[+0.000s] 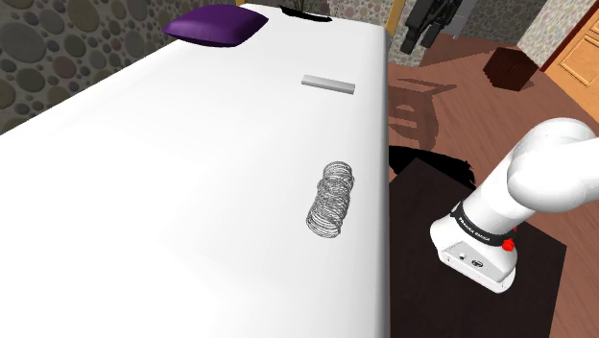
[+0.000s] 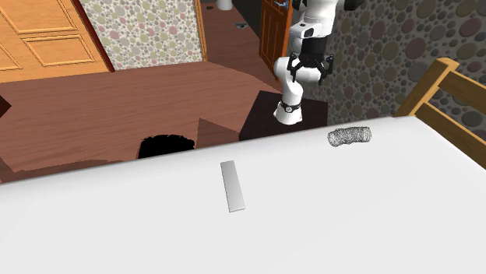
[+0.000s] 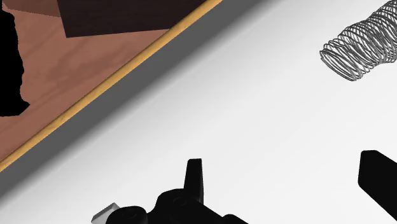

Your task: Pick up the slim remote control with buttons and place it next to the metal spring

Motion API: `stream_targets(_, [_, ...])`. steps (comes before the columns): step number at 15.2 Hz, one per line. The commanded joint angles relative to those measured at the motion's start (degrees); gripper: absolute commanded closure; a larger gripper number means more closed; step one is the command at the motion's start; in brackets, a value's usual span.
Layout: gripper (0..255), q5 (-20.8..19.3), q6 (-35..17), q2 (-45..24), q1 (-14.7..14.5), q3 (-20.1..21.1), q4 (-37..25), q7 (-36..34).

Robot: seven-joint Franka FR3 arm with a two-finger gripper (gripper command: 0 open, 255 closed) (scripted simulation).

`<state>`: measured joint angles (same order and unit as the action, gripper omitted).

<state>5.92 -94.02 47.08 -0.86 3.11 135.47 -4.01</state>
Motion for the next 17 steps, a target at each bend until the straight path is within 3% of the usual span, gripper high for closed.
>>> stream_targets(1, [0,0.0,0.0,0.0,0.0,0.0,0.0,0.0])
stream_targets(9, [0,-3.98,-10.9,-13.1,0.77,-5.23,-0.57,10.23])
stream_targets(17, [0,-5.74,-19.92,-29.23,1.09,-9.59,-6.42,19.72])
